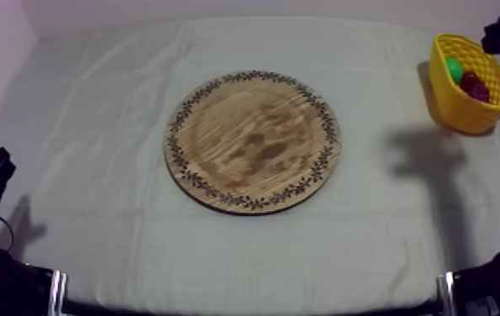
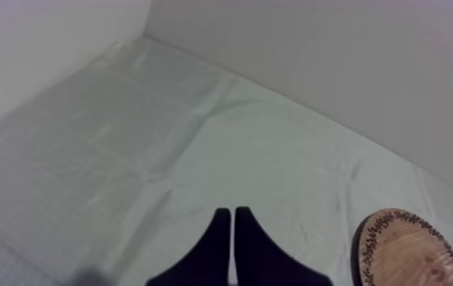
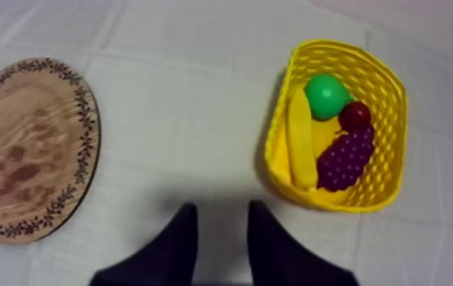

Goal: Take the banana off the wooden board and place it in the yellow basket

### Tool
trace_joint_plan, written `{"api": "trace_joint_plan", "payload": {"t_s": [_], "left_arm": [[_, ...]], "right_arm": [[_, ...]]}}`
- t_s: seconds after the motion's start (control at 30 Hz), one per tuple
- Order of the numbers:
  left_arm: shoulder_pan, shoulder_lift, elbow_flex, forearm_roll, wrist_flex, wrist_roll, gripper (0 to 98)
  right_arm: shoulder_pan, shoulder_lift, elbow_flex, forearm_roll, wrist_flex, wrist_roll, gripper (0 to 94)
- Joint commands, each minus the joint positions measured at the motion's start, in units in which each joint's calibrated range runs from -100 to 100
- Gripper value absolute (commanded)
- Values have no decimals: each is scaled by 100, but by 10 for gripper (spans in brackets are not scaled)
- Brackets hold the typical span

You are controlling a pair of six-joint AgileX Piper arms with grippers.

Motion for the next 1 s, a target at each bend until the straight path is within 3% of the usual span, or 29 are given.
{"api": "trace_joint_plan", "payload": {"t_s": [0.0, 0.23, 0.43, 0.77, 0.97], "left_arm": [[-1, 4, 0, -2, 0, 1, 1], [-1, 4, 0, -2, 0, 1, 1], [-1, 4, 0, -2, 0, 1, 1], [-1, 4, 0, -2, 0, 1, 1], [-1, 4, 0, -2, 0, 0, 1]], "right_arm": [[-94, -1119, 667, 22, -184, 3, 130], [-217, -2692, 2345, 54, -967, -48, 16], [-365, -3727, 3736, 183, -1666, -311, 4], [-348, -4924, 5820, 80, -3138, -306, 2], [-343, -5283, 6214, -22, -3332, -247, 2]]}}
